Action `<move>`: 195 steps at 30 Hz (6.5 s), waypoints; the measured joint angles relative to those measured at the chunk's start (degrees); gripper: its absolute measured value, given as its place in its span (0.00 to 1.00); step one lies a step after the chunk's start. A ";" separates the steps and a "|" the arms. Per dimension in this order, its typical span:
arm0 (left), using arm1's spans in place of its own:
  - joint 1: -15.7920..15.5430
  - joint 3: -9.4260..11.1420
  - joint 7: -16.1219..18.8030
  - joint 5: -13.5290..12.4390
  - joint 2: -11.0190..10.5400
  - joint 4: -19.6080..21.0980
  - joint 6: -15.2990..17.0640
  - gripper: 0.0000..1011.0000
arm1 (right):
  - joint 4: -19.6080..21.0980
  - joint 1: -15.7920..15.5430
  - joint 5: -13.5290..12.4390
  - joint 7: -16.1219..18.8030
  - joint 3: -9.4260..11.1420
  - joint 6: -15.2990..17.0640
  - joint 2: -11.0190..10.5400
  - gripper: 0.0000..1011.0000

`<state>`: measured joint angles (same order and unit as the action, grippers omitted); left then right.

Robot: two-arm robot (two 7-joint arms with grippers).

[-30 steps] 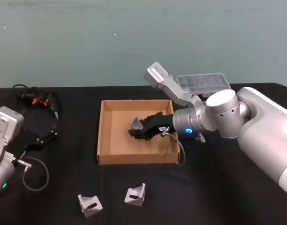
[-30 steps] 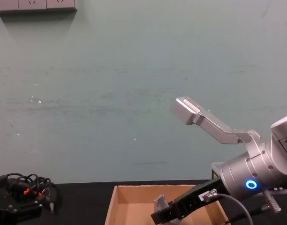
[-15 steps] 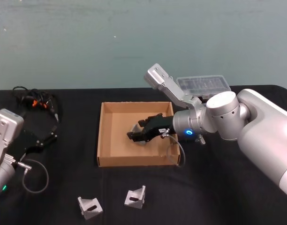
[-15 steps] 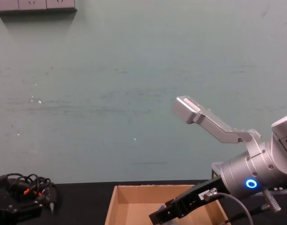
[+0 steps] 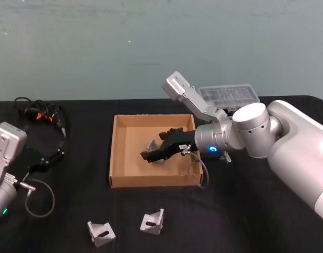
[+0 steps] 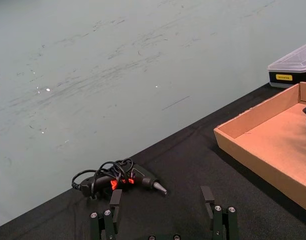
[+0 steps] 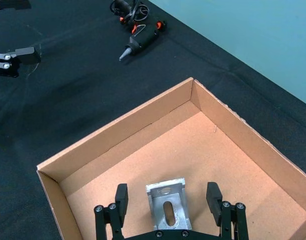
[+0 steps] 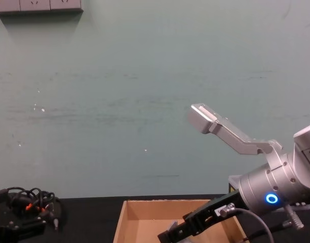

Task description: Use one hand to pick up the angle iron from the table and place it into the box.

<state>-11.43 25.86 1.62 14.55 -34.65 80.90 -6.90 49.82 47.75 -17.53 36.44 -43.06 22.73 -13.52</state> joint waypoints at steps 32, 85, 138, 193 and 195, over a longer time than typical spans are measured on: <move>0.00 0.00 0.00 0.00 0.00 0.01 -0.01 0.99 | 33.42 -17.01 -8.55 9.53 5.55 -6.96 -20.06 0.99; 0.00 0.00 0.00 0.00 0.00 0.01 0.00 0.99 | 38.14 -24.41 -5.88 1.37 0.50 -2.42 -20.89 0.99; 0.00 0.00 0.00 0.00 0.00 0.00 0.00 0.99 | 35.46 -22.84 -3.26 1.34 -0.81 -0.88 -18.25 0.45; 0.00 0.00 0.00 0.00 0.00 0.00 0.00 0.99 | 9.85 0.79 -1.49 -3.89 1.46 2.68 -5.16 0.45; 0.00 0.00 0.00 0.00 0.00 0.00 0.00 0.99 | 9.07 0.96 -1.10 -3.95 1.32 3.13 -4.87 0.45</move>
<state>-11.43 25.86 1.62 14.55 -34.64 80.90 -6.91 58.89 48.71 -18.63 32.50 -41.73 25.85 -18.39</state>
